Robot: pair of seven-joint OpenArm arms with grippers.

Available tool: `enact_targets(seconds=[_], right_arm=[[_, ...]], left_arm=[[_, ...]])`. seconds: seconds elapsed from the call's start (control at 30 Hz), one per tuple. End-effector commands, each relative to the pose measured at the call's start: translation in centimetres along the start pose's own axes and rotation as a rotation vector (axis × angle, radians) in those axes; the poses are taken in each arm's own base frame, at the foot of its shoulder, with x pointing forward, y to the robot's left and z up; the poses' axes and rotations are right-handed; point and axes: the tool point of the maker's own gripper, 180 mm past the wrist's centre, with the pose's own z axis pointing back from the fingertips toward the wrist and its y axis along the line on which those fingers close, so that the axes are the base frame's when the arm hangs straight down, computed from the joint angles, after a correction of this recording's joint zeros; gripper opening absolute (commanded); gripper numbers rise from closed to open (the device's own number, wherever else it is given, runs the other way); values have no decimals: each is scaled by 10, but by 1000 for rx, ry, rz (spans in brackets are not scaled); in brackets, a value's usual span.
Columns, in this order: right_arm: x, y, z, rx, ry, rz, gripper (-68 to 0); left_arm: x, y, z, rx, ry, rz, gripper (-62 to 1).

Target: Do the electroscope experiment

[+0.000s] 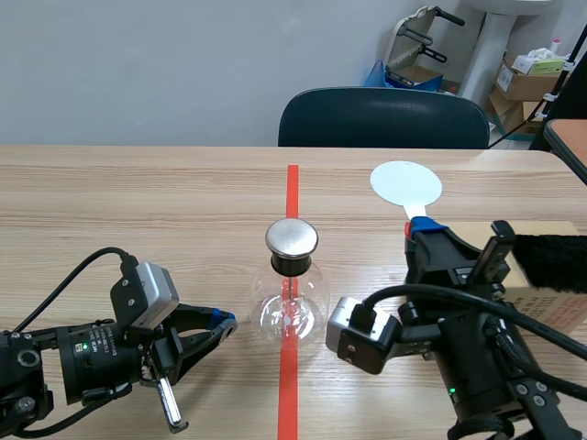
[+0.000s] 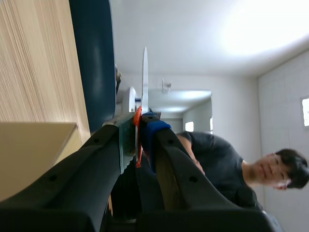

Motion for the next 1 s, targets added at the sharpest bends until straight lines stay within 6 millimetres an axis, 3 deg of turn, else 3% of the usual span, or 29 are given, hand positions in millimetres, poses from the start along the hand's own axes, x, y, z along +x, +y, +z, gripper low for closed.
enact_targets(seconds=[0.0,0.97], right_arm=[[1,-6,1,-19,-24,7,-665],[79,-12,28,-36,-504,-65,-665]], left_arm=[[11,0,-3,2,-40,2,-582],[17,0,-3,3,-78,1,-582]])
